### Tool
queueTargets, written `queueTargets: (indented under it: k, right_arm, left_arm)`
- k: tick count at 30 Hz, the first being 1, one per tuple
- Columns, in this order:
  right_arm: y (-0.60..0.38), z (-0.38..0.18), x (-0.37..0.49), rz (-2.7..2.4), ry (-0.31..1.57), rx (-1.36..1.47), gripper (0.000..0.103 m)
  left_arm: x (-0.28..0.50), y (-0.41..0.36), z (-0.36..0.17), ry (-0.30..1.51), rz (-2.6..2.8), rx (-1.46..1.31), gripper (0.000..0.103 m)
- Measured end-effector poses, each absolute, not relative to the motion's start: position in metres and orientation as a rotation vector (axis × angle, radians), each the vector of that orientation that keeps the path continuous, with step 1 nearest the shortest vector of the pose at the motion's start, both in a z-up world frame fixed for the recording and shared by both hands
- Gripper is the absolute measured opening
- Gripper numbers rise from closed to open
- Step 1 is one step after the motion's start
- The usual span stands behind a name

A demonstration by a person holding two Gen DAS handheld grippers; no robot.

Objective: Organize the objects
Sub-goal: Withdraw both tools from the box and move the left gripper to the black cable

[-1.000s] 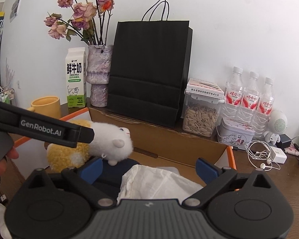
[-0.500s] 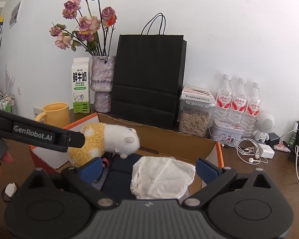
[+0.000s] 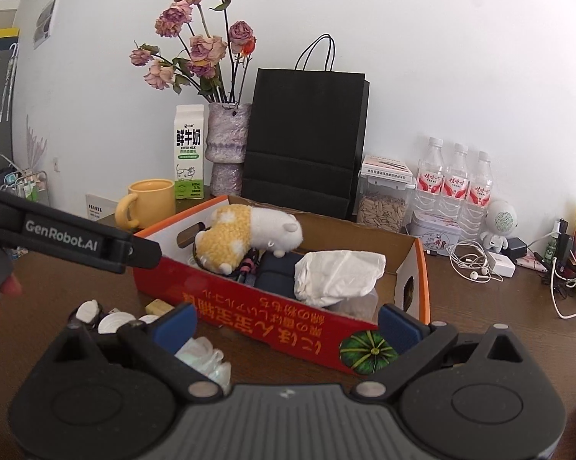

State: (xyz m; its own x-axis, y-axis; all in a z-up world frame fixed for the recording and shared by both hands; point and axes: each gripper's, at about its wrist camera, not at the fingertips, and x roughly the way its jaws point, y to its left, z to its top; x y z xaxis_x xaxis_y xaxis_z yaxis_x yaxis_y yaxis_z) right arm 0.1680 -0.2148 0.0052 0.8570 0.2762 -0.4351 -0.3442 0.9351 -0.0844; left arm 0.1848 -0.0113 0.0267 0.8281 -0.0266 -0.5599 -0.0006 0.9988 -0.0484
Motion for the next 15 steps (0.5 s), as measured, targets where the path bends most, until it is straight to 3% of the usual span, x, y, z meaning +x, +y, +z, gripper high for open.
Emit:
queueTargets:
  k: [15]
  right_arm:
    - [-0.221, -0.012, 0.095, 0.330, 0.480, -0.151, 0.101]
  left_arm:
    - [0.111, -0.014, 0.006, 0.656, -0.025, -0.016, 0.103]
